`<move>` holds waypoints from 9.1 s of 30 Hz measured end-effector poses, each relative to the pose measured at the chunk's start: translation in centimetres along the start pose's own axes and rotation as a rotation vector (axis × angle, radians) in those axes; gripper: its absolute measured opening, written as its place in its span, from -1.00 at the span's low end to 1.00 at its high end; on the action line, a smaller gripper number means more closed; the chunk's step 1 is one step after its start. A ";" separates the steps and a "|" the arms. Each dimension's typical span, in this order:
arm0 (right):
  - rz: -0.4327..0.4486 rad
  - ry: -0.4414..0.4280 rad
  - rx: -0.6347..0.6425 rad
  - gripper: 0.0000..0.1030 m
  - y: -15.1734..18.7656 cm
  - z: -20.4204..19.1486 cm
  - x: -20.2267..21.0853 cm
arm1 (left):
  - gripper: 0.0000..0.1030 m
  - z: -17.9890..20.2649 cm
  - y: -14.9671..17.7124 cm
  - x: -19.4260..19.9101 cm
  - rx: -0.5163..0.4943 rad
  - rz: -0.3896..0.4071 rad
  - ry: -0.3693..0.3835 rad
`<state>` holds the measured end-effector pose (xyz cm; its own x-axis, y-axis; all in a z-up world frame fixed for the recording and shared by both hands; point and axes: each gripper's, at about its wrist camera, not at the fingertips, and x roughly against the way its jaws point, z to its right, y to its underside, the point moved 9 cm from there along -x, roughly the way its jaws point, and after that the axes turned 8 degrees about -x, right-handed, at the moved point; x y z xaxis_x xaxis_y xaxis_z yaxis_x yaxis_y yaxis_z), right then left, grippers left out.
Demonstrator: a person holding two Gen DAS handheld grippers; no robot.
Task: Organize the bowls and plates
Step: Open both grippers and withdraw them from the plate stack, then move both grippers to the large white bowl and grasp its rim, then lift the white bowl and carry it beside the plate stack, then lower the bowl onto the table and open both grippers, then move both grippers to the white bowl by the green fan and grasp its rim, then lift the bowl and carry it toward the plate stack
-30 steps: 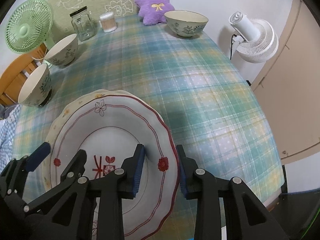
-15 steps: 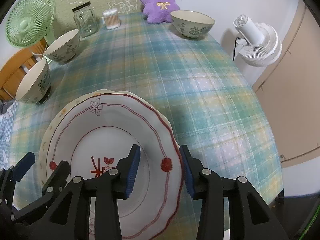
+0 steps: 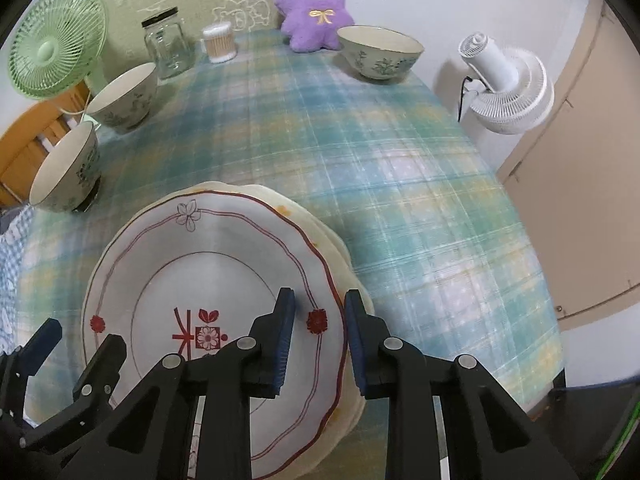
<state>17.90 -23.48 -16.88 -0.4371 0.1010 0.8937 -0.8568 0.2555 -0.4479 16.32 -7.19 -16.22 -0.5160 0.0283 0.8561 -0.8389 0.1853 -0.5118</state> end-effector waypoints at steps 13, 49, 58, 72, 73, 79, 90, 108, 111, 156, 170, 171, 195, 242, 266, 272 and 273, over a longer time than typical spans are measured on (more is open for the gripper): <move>0.075 -0.142 0.070 0.34 -2.5 -5.3 4.6 | 0.74 -3.3 -1.5 2.5 0.061 0.040 0.012; 0.148 -0.240 0.105 0.34 -10.0 -26.2 0.2 | 0.40 -20.5 -11.8 -4.5 0.082 0.138 -0.068; 0.105 -0.194 0.103 0.30 -10.1 -27.0 -3.4 | -0.04 -20.5 -12.1 -8.1 0.062 0.092 -0.043; 0.057 -0.148 0.123 -0.67 -9.8 -27.0 -5.7 | -0.73 -19.9 -11.7 -10.0 0.052 0.045 -0.019; 0.053 -0.147 0.121 -0.67 -9.8 -26.9 -5.6 | -0.73 -19.9 -11.7 -10.0 0.051 0.044 -0.020; 0.033 -0.140 0.098 -0.67 -9.2 -26.7 -5.0 | -0.74 -19.8 -11.4 -9.5 0.044 0.026 -0.017; 0.061 -0.123 0.073 -0.67 -7.0 -25.4 -1.2 | -0.74 -19.0 -9.9 -6.2 0.020 0.049 0.000; 0.084 -0.135 0.078 -0.67 -0.1 -23.0 4.4 | -0.73 -17.9 -3.9 -0.8 0.050 0.057 0.008; 0.073 -0.139 0.078 -0.67 1.3 -22.6 4.4 | -0.73 -17.6 -2.5 -0.5 0.056 0.048 0.008; 0.028 -0.125 0.152 0.13 4.3 -20.5 5.3 | 0.22 -14.6 0.7 0.6 -0.028 0.014 0.084; 0.125 -0.184 0.170 0.27 -3.3 -21.3 9.2 | 0.49 -14.2 -6.5 3.6 -0.006 0.099 0.132; 0.133 -0.198 0.177 0.27 -4.2 -21.4 9.2 | 0.49 -14.1 -7.2 3.7 -0.003 0.109 0.120; 0.120 -0.260 0.283 0.66 -17.6 -24.5 0.8 | 0.51 -15.6 -17.6 -3.0 0.155 0.074 -0.083; 0.017 -0.261 0.263 -0.68 -23.6 -28.0 -12.8 | -0.70 -18.3 -22.9 -16.4 0.160 -0.010 -0.128; 0.065 -0.240 0.199 -0.68 -21.5 -23.7 -5.3 | -0.70 -15.3 -22.1 -9.4 0.136 0.036 -0.102; 0.092 -0.228 0.180 -0.68 -20.5 -22.9 -2.3 | -0.70 -14.9 -21.6 -6.6 0.121 0.064 -0.093; 0.097 -0.225 0.175 -0.68 -20.3 -22.7 -1.7 | -0.70 -14.8 -21.5 -6.1 0.116 0.070 -0.092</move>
<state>42.19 -6.98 -8.72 -0.5520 -0.1036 0.8274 -0.8337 0.0832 -0.5459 40.05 3.18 -9.42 -0.5833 -0.0540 0.8104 -0.8118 0.0710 -0.5796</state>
